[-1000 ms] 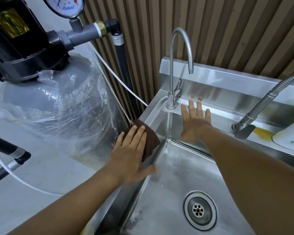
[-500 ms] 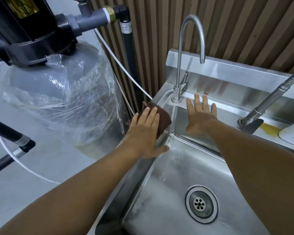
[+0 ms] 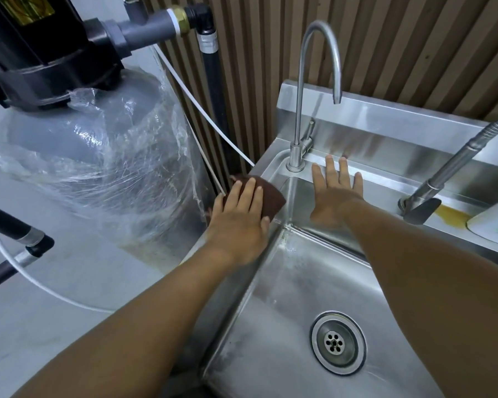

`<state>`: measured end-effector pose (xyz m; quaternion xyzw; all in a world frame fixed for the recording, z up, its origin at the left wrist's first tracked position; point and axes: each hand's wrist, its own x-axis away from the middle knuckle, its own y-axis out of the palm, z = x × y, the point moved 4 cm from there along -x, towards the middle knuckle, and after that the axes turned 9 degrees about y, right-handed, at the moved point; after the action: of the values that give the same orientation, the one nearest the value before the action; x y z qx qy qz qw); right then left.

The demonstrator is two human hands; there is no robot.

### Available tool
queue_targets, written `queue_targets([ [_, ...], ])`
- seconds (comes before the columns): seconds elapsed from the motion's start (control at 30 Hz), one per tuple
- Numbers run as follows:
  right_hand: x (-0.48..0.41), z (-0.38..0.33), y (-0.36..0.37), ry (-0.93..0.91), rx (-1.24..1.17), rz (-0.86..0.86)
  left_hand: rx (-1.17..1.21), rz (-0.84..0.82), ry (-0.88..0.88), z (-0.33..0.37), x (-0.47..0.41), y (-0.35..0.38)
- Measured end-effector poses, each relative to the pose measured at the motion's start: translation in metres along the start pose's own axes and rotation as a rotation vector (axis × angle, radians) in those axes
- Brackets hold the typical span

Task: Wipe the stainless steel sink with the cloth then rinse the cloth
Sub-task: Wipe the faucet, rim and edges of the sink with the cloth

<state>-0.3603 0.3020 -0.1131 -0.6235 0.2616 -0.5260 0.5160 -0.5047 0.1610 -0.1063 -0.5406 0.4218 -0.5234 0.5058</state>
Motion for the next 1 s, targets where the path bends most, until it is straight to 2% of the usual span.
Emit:
queue_targets([
  [0.17, -0.002, -0.001, 0.002, 0.018, 0.015, 0.008, 0.028, -0.089, -0.062, 0.013, -0.076, -0.012],
  [0.3, -0.003, -0.001, 0.002, 0.01, 0.01, 0.011, 0.01, -0.122, -0.074, 0.018, -0.092, -0.018],
  [0.43, -0.004, 0.0, 0.003, 0.006, 0.006, 0.016, 0.004, -0.057, -0.013, 0.013, -0.057, -0.012],
  [0.63, -0.005, 0.002, 0.002, -0.02, -0.005, 0.015, -0.093, 0.021, 0.012, -0.005, 0.052, 0.012],
  [0.73, -0.004, 0.002, 0.002, -0.024, -0.005, 0.017, -0.095, 0.037, 0.009, -0.01, 0.067, 0.017],
  [1.0, -0.006, 0.0, 0.004, -0.012, 0.005, 0.03, 0.001, -0.081, 0.014, 0.005, -0.065, -0.01],
])
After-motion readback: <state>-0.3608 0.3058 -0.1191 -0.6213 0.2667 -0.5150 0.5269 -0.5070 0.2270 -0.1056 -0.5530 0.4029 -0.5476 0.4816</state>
